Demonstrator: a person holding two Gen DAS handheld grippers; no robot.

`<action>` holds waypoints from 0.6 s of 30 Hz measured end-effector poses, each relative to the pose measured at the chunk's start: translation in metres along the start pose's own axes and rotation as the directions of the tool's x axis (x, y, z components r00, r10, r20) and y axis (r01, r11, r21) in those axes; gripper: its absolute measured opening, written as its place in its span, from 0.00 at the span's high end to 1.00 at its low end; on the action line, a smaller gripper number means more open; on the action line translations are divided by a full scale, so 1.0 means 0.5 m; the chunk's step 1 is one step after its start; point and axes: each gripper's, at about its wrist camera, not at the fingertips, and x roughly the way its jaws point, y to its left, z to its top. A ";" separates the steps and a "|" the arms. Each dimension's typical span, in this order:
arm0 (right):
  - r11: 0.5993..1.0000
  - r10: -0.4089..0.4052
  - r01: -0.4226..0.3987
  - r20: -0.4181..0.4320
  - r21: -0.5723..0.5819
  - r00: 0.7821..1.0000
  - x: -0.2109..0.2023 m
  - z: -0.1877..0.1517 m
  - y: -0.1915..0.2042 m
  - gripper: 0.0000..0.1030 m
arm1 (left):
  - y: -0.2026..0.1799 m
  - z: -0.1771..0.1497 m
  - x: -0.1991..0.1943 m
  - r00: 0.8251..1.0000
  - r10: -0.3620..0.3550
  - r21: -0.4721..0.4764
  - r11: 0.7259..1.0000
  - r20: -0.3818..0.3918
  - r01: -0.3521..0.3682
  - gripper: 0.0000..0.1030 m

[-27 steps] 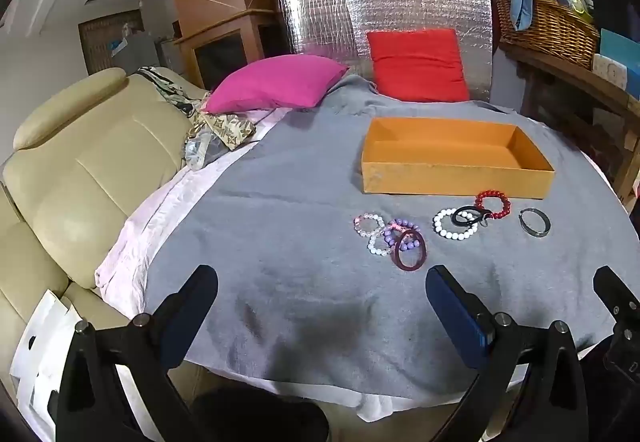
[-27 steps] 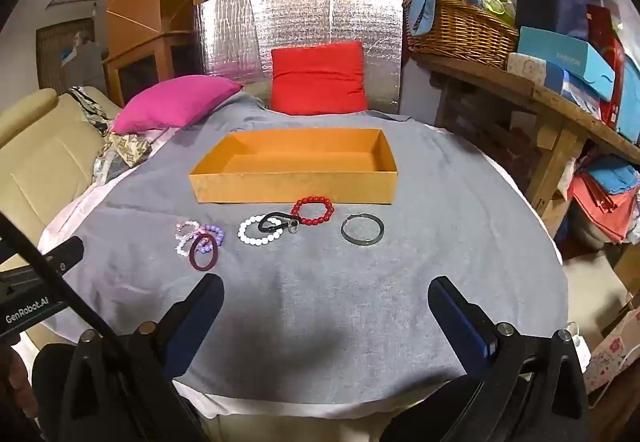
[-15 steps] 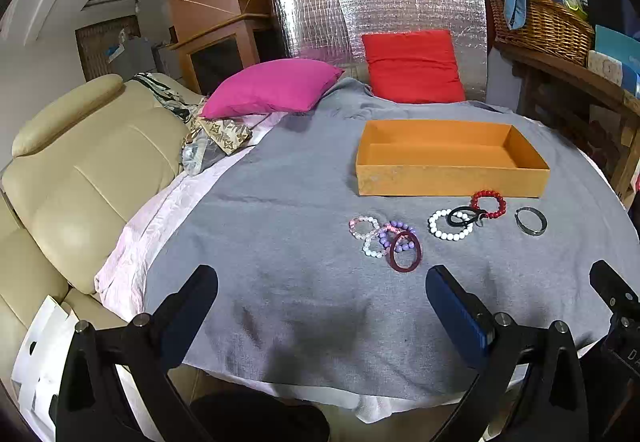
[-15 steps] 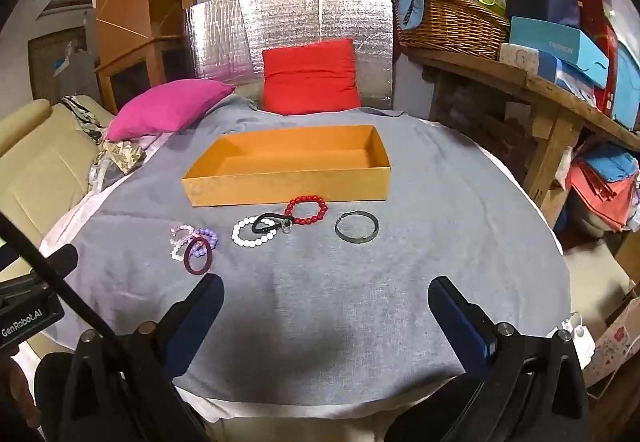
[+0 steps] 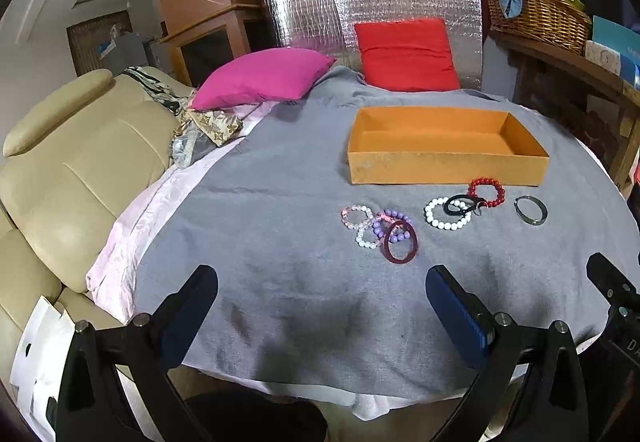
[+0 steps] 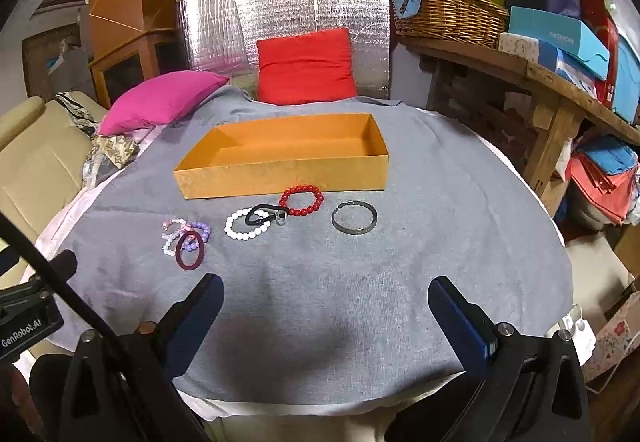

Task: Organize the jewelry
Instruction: 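Move both tools toward the bracelets lying before the orange box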

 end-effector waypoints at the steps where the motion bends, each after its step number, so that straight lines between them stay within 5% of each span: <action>1: 1.000 -0.003 0.003 0.000 0.000 1.000 0.001 -0.001 0.000 0.00 | 0.001 0.000 0.003 1.000 -0.004 -0.004 1.000 -0.002 0.004 0.00; 18: 1.000 -0.019 0.019 -0.026 -0.001 0.999 0.046 0.009 0.006 0.00 | -0.011 0.007 0.040 1.000 -0.002 0.034 0.999 -0.026 0.003 0.00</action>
